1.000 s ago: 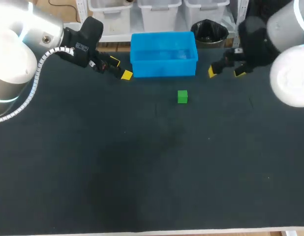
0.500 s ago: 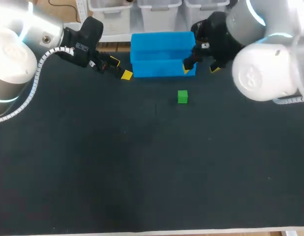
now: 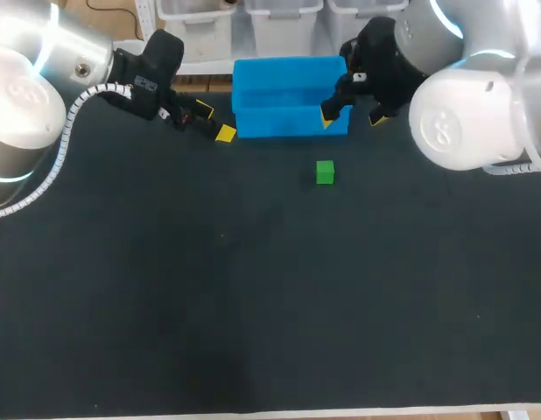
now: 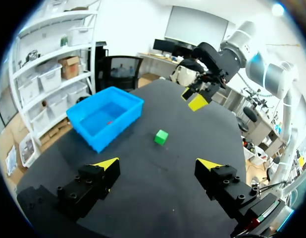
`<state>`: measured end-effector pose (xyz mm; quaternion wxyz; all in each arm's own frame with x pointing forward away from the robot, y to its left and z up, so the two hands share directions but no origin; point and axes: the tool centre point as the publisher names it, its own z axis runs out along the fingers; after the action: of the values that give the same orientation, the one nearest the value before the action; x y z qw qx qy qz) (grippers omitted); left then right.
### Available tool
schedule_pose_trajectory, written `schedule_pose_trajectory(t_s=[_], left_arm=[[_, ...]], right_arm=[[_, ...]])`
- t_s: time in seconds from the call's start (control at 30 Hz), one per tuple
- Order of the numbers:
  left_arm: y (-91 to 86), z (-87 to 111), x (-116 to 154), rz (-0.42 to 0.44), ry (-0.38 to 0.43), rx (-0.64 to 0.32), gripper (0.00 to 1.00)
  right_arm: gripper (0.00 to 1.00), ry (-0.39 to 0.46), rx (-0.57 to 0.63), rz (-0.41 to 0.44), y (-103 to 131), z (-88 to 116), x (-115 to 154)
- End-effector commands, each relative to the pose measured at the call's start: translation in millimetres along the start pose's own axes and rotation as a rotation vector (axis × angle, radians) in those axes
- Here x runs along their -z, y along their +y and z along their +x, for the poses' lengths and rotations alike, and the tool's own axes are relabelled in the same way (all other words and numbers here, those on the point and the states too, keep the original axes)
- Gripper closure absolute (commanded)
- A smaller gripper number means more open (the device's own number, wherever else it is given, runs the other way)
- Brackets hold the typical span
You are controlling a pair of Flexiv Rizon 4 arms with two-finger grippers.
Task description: Use the left arm to pick the red cube and place it into the blue plastic box first, then use the right arm to grasp the green cube and put it into the same blue plastic box after the first action is fully finished.
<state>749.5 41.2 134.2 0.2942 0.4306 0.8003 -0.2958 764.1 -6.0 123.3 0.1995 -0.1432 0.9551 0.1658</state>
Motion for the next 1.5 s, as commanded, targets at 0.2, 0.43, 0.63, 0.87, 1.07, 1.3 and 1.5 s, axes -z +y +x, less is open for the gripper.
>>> schedule_pose_trajectory(t_s=[0.2, 0.43, 0.63, 0.87, 1.07, 1.3, 1.5], left_arm=[[0.8, 1.2, 0, 0.003, -0.005, -0.003, 0.00], [0.8, 1.2, 0, 0.003, -0.005, -0.003, 0.00], [0.8, 1.2, 0, 0.003, -0.005, -0.003, 0.00], [0.8, 1.2, 0, 0.003, -0.005, -0.003, 0.00], [0.8, 1.2, 0, 0.003, -0.005, -0.003, 0.00], [0.8, 1.2, 0, 0.003, -0.005, -0.003, 0.00], [0.8, 1.2, 0, 0.003, -0.005, -0.003, 0.00]], right_arm=[[0.00, 0.076, -0.019, 0.089, -3, 6, -4], [0.00, 0.157, -0.019, 0.166, -3, 2, -8], [0.00, 0.224, -0.022, 0.224, 1, -4, -13], [0.00, 0.278, -0.034, 0.247, 12, -10, -20], [0.00, 0.309, -0.057, 0.240, 18, -10, -22], [0.00, 0.309, -0.057, 0.240, 18, -10, -22], [0.00, 0.309, -0.057, 0.240, 18, -10, -22]])
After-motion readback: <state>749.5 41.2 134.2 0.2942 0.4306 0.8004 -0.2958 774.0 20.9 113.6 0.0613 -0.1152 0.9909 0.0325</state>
